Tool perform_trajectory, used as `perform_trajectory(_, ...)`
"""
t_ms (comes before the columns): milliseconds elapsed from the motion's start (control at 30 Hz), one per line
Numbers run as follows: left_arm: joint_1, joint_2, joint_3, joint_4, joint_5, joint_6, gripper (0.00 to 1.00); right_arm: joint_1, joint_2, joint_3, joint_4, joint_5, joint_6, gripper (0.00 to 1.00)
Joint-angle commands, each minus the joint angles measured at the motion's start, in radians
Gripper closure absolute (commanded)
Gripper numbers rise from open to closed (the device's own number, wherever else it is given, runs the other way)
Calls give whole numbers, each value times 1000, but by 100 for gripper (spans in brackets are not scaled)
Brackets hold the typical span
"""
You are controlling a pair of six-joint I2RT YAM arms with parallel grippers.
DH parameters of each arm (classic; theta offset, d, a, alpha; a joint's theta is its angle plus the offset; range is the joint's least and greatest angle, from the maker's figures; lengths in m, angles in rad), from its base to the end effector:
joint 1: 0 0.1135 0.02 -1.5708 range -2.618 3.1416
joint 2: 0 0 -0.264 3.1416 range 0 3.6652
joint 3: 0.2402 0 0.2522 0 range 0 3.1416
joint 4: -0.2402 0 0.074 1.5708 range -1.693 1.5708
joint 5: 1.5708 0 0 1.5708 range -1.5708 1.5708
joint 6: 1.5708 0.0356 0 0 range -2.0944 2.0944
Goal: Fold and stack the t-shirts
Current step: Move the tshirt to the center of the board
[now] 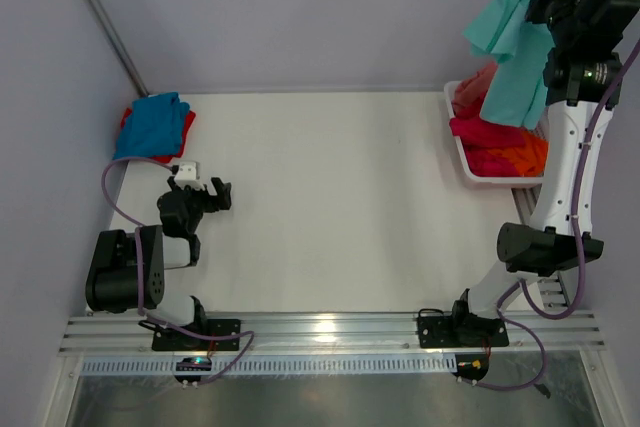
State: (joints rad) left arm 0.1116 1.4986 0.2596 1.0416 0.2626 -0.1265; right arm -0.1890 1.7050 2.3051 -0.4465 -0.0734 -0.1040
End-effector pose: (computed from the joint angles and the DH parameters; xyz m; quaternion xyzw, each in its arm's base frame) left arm 0.2433 0.0180 0.1435 -0.0086 0.7711 -0.1059 0.6278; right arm 0.3264 -0.0598 0.5797 -0.0002 0.6509 -0.0871 0.7541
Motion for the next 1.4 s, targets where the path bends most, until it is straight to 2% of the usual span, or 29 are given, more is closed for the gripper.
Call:
perform_trajectory(0, -1, 3, 21, 40, 6, 16, 11, 26, -51, 13, -50, -458, 90, 97)
perform_trajectory(67, -1, 3, 23, 40, 7, 18, 11, 101, -53, 13, -101, -552, 80, 97)
perform_trajectory(167, -1, 3, 24, 40, 7, 19, 11, 230, -53, 10, -239, -556, -61, 97)
perform_trajectory(200, -1, 3, 23, 40, 6, 18, 11, 311, -53, 1, -298, -559, -95, 97)
perform_trajectory(300, -1, 3, 23, 40, 6, 18, 11, 422, -82, -148, -273, -593, -95, 97)
perform_trajectory(400, -3, 2, 21, 40, 6, 18, 11, 467, -61, -246, -305, -711, -138, 97)
perform_trajectory(467, -1, 2, 23, 40, 6, 19, 11, 493, -27, -277, -394, -853, -183, 97)
perform_trajectory(533, -1, 2, 23, 40, 6, 19, 11, 516, 47, -285, -551, -935, -310, 97)
perform_trajectory(600, -1, 2, 21, 40, 6, 18, 11, 528, 97, -315, -653, -937, -425, 97)
perform_trajectory(633, -3, 2, 23, 38, 6, 18, 11, 534, 135, -337, -703, -919, -501, 97)
perform_trajectory(700, -1, 2, 21, 40, 7, 18, 11, 540, 165, -447, -695, -812, -534, 97)
perform_trajectory(767, -3, 2, 23, 40, 6, 19, 11, 540, 189, -566, -646, -676, -566, 97)
perform_trajectory(867, -1, 2, 23, 38, 6, 18, 11, 540, 180, -715, -526, -562, -560, 97)
perform_trajectory(1167, -1, 2, 21, 40, 7, 18, 11, 542, 193, -782, -407, -350, -540, 97)
perform_trajectory(1267, -1, 2, 23, 40, 7, 18, 11, 542, 115, -848, -223, -191, -421, 97)
perform_trajectory(1300, -1, 2, 23, 40, 6, 19, 11, 542, 52, -878, -70, -122, -336, 97)
perform_trajectory(1333, -1, 2, 21, 40, 6, 18, 11, 542, 23, -927, -2, 15, -304, 97)
perform_trajectory(1367, 0, 2, 21, 40, 7, 19, 11, 542, 3, -938, 46, 65, -289, 97)
